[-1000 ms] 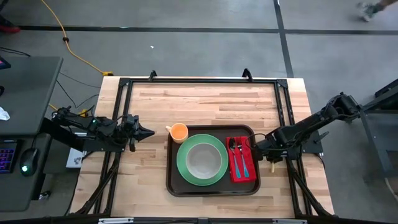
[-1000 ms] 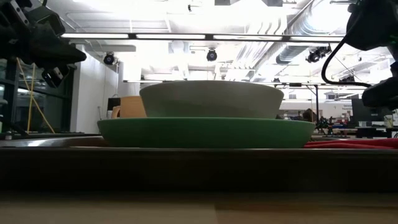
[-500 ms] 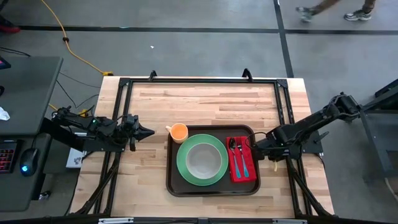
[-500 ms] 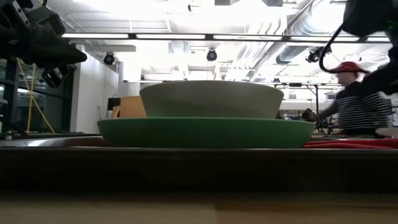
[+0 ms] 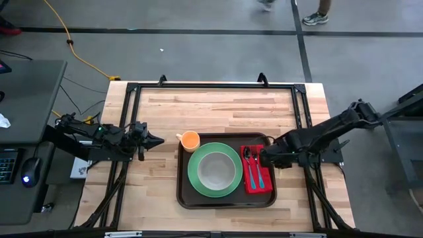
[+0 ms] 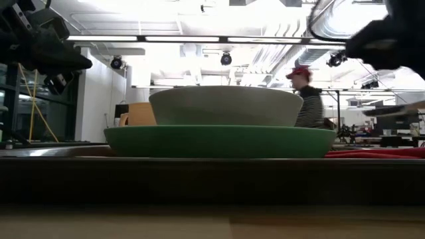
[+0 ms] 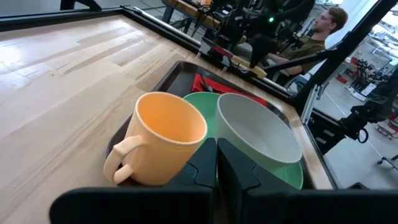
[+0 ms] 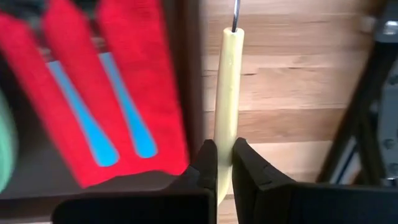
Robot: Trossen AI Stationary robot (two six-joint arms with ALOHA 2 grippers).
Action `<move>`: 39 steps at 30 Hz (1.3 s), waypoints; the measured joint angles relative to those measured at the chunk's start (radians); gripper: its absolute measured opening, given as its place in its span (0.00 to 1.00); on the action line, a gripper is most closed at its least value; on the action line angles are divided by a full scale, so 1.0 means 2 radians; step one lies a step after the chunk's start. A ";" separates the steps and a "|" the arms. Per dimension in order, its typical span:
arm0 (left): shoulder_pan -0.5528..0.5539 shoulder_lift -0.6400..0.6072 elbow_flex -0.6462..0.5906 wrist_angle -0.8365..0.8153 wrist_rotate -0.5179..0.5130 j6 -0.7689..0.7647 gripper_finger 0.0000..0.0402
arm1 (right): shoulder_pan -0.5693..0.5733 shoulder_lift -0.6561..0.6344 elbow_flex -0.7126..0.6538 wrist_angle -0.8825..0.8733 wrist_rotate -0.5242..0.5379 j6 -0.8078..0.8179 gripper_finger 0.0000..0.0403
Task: Set up tray
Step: Put the yellow table knife to the right side of the blue fork on top of the red table napkin on the brown serving tray
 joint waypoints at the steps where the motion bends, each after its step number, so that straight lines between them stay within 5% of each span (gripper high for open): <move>1: 0.000 0.000 0.000 -0.002 0.000 0.000 0.11 | -0.002 0.011 0.011 0.001 0.004 -0.007 0.01; 16: 0.000 0.000 0.000 -0.006 0.001 0.000 0.11 | -0.008 0.167 0.114 0.022 -0.021 -0.063 0.02; 39: 0.000 0.000 0.000 -0.025 0.018 0.000 0.11 | 0.003 0.235 0.112 0.047 -0.036 -0.070 0.03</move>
